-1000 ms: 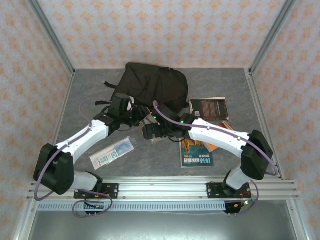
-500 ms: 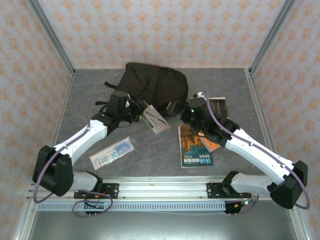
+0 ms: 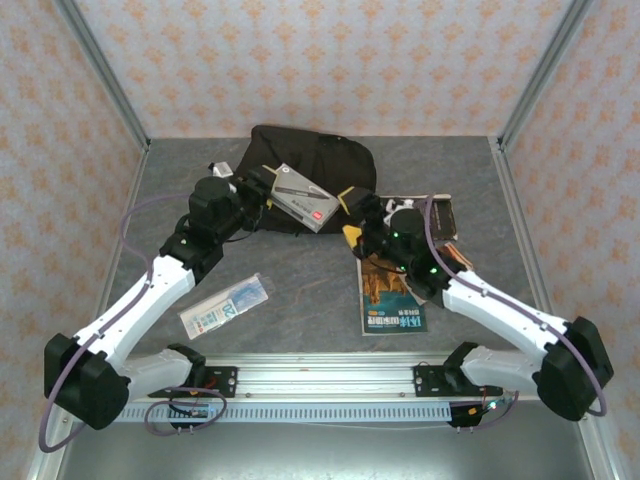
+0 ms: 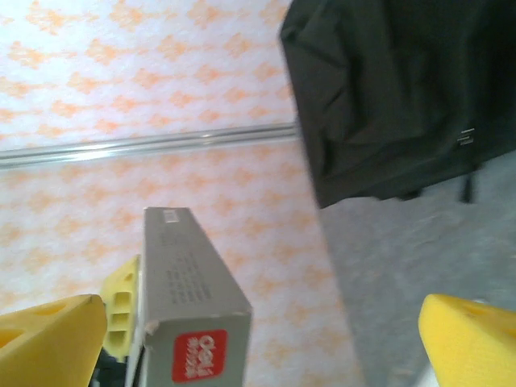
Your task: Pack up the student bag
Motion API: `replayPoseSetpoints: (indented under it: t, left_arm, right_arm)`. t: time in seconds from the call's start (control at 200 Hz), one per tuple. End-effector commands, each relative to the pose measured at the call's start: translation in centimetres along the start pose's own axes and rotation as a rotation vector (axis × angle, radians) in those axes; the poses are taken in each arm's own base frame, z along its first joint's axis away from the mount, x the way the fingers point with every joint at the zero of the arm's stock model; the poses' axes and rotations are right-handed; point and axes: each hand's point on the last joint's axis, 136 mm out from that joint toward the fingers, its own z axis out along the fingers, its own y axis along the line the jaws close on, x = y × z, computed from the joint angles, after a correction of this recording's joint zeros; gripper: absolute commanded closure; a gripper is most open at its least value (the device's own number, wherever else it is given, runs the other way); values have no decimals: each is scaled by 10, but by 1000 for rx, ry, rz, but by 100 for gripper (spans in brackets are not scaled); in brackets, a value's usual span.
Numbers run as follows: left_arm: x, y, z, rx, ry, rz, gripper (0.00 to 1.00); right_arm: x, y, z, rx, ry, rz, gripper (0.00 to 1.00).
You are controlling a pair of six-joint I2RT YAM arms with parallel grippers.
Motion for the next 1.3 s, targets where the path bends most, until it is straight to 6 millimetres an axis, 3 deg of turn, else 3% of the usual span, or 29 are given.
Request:
replayPoseSetpoints:
  t: [0.0,0.185,0.325,0.621,0.756,0.876,1.046,1.121,1.146,1.291]
  left_arm:
    - [-4,-23,-4,84,-44,-19,61]
    - [-1,-20,-1,84,-39,-26,61]
    - [5,-16,2,73,-26,-23,61]
    - [14,-6,7,44,-12,-7,60]
    - [15,-3,8,33,-12,-2,58]
    - [15,-2,8,14,-13,15,51]
    - [15,1,9,-42,-6,78,32]
    - [11,5,8,-95,-15,128,29]
    - [9,6,7,-109,-20,144,28]
    - [-2,8,1,-180,-56,272,26]
  right_arm:
    - [22,59,7,-250,107,55,0]
    - [39,66,17,-306,152,45,2]
    - [41,67,17,-320,150,30,14]
    - [41,66,14,-288,131,-29,48]
    - [38,63,12,-281,116,-35,57]
    - [37,61,10,-272,107,-44,58]
    - [26,58,3,-250,65,-66,59]
    - [15,46,2,-210,26,-75,62]
    - [11,53,-6,-227,13,-78,63]
    - [-18,40,-23,-174,-72,-112,63]
